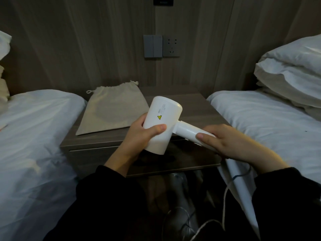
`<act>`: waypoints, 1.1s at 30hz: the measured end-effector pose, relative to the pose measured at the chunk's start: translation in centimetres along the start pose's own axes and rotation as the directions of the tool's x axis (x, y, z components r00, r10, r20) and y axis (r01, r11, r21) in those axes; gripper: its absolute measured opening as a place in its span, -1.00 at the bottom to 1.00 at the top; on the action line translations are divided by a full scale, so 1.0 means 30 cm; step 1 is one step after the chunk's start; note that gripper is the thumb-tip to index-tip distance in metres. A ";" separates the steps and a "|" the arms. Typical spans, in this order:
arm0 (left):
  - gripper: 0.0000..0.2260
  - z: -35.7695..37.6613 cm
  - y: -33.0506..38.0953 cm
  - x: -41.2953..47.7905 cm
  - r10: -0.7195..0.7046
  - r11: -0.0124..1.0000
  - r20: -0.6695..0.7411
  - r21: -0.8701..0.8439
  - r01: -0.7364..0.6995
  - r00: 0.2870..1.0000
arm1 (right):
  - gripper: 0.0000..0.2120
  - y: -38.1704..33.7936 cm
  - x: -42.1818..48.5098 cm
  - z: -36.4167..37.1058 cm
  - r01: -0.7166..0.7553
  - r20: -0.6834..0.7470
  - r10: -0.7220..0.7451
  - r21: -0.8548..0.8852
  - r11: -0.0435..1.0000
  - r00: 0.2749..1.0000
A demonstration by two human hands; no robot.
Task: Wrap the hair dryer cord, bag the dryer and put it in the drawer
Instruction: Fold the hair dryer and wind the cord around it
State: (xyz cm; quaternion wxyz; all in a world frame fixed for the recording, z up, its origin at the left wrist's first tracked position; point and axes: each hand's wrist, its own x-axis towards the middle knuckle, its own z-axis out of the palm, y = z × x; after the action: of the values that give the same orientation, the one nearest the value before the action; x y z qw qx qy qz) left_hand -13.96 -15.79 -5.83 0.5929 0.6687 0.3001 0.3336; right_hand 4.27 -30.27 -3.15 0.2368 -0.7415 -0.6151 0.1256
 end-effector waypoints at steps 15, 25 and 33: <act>-0.57 0.125 0.010 0.016 -0.197 0.948 -0.147 -0.280 0.150 0.969 | -0.57 0.018 0.048 0.115 -0.107 -0.367 0.183 0.219 0.970 0.912; -0.55 0.065 0.104 -0.004 -0.110 0.972 -0.197 -0.226 0.064 0.974 | -0.58 -0.010 0.005 0.058 0.018 -0.334 0.099 0.330 0.944 0.937; -0.64 0.065 0.076 -0.011 -0.187 0.928 -0.198 -0.356 0.107 0.962 | -0.59 -0.032 0.007 0.074 -0.056 -0.343 0.167 0.312 0.948 0.924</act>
State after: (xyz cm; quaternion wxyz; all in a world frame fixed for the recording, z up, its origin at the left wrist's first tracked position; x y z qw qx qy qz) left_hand -12.57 -17.47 -3.73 0.6848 0.4881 0.3536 0.4095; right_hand 2.42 -29.51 -4.55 0.4477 -0.7420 -0.4908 0.0901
